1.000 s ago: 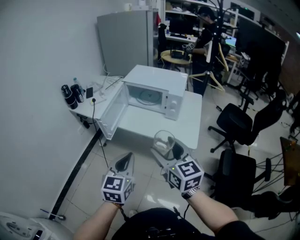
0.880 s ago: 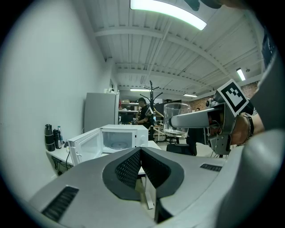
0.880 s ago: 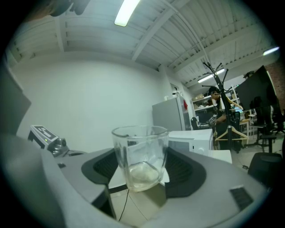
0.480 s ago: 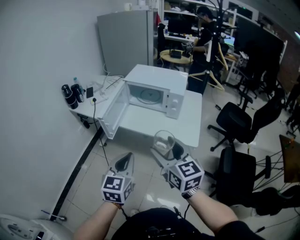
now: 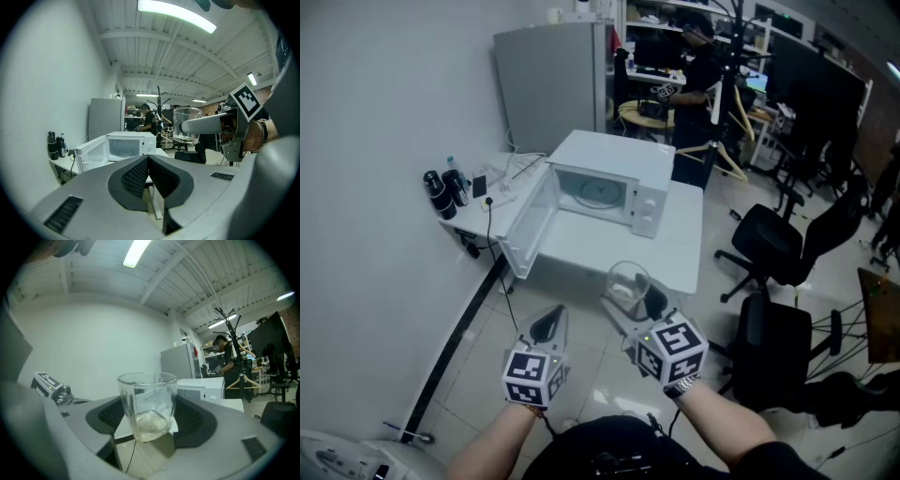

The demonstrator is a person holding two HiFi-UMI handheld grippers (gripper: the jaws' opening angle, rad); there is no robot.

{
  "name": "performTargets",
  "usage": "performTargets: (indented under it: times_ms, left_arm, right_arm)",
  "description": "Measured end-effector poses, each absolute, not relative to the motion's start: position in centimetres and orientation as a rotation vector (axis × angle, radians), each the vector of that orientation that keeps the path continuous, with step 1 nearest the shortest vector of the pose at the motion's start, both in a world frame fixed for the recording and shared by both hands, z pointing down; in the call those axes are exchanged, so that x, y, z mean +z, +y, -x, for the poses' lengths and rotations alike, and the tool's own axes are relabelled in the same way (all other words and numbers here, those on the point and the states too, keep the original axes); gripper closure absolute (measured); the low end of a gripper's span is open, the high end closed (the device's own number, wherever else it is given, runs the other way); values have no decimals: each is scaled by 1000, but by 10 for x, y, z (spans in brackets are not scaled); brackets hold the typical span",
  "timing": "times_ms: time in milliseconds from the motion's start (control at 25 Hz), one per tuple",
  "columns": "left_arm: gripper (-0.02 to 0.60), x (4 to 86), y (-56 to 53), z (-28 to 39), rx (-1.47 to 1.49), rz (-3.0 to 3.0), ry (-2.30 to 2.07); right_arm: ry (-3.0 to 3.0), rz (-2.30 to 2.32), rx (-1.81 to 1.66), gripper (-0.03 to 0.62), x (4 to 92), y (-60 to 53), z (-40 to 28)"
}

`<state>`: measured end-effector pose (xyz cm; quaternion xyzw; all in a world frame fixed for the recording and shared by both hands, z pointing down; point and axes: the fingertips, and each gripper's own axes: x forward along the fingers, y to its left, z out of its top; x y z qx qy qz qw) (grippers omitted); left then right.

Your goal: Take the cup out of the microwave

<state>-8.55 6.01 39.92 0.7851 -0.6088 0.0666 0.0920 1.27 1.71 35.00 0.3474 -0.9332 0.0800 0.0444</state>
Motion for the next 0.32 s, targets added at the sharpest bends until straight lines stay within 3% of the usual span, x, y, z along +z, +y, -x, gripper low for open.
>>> performTargets:
  times_ms: [320]
  left_arm:
    - [584, 399, 63, 89, 191, -2329, -1811]
  right_arm:
    - [-2851, -1064, 241, 233, 348, 20, -10]
